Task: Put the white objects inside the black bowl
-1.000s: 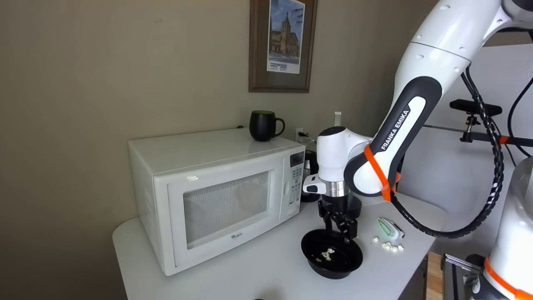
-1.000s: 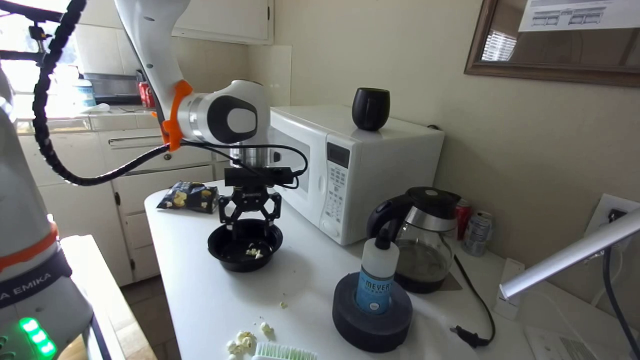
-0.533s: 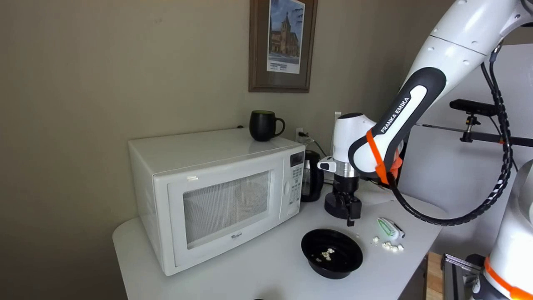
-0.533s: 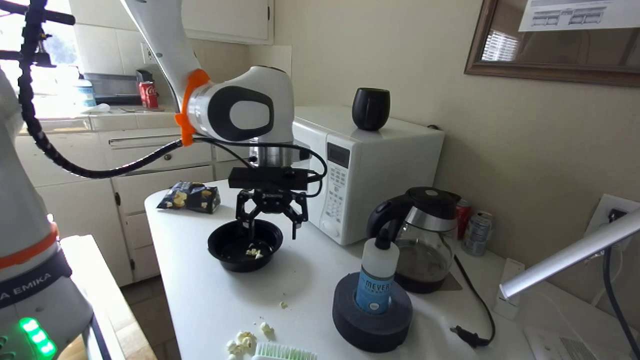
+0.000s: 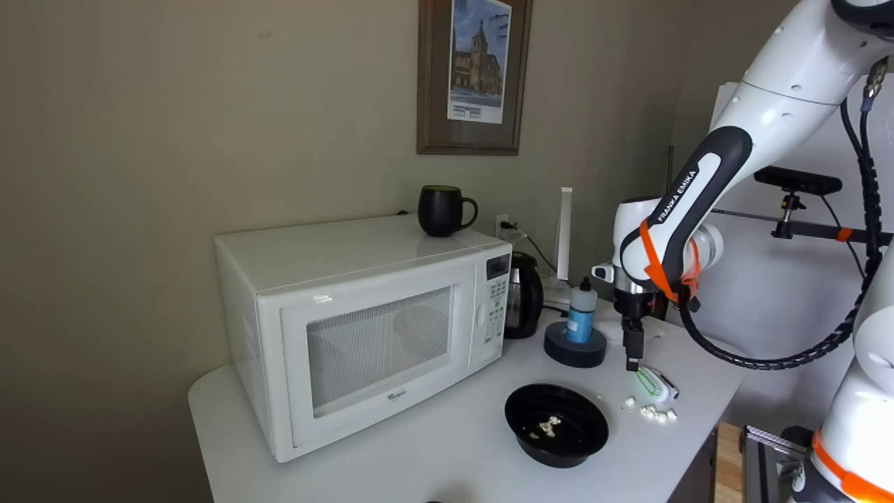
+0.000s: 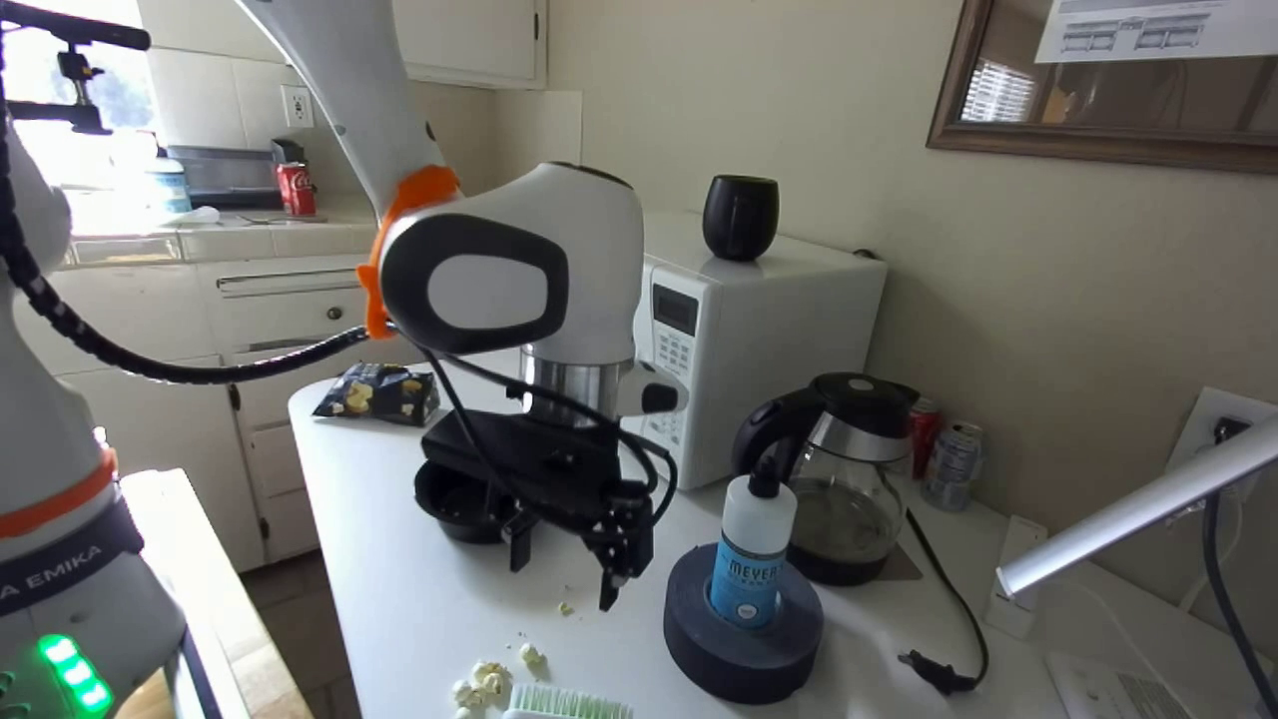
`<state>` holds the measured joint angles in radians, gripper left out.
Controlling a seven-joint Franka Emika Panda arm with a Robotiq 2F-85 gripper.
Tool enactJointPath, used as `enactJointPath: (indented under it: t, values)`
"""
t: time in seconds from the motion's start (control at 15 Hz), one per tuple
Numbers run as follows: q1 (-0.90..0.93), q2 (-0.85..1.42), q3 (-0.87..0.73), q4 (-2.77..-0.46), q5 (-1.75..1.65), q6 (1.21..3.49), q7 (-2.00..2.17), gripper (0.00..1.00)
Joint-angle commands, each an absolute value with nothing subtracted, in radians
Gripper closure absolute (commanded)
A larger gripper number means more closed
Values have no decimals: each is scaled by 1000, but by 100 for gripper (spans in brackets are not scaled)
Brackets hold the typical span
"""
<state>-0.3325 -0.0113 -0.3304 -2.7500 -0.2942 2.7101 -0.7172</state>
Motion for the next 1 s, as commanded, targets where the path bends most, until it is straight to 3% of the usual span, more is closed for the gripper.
enactJointPath:
  t: [0.0,0.6,0.87,0.93]
  values:
    - [-339,114,-334,-2751,-195,2820,-672,1]
    - [-340,290,-265,-2754,-237,2913,-688,13]
    - [-355,293,-255,-2751,-255,2924,-700,22]
    - [-360,284,-252,-2751,-253,2922,-706,28]
